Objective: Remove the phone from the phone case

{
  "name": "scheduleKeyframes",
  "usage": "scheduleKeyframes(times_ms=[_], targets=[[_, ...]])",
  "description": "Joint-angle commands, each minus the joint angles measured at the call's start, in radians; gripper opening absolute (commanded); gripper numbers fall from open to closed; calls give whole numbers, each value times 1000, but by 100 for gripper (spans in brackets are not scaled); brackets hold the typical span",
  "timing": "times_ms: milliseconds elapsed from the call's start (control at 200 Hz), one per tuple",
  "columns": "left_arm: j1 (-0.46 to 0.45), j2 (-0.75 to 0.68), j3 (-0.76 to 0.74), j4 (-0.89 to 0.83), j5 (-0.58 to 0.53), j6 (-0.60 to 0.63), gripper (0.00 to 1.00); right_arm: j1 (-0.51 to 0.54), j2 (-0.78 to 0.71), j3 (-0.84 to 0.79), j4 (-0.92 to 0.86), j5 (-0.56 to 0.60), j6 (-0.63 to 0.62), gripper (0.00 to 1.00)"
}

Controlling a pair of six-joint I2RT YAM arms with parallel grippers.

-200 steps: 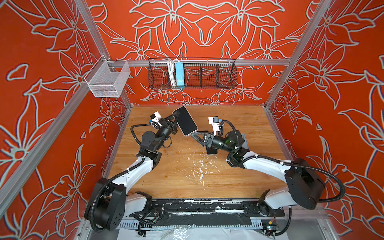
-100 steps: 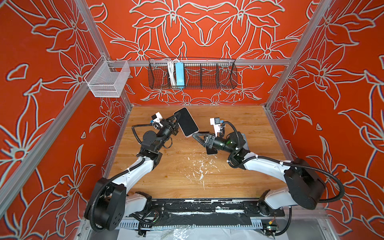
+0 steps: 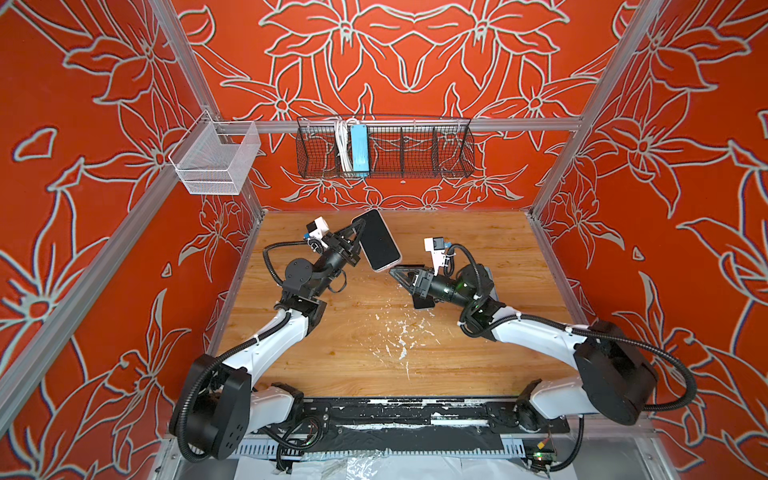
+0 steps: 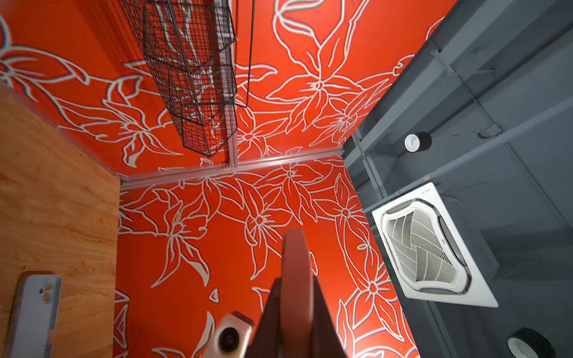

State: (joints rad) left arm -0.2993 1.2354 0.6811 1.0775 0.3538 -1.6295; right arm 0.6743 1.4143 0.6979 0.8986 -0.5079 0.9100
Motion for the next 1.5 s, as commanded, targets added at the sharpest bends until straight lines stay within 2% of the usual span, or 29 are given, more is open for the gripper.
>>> scheduleKeyframes(times_ms=[0,365,556,826,1131,1491], targets=[[-14,-22,35,123,48,-39,0,-18,2,-18,-35,52,-3,68],[-13,9,18,127,53,-21,0,-24,-24,-6,-44,15,-1,69],[-7,49,22,127,55,12,0,-27,-77,15,-79,-99,-24,68],[14,78,32,131,68,28,0,-42,-169,20,-139,-187,-56,68],[23,70,17,127,74,28,0,-48,-198,44,-150,-198,-67,69],[23,50,3,128,74,22,0,-51,-153,83,-147,-184,-62,69]])
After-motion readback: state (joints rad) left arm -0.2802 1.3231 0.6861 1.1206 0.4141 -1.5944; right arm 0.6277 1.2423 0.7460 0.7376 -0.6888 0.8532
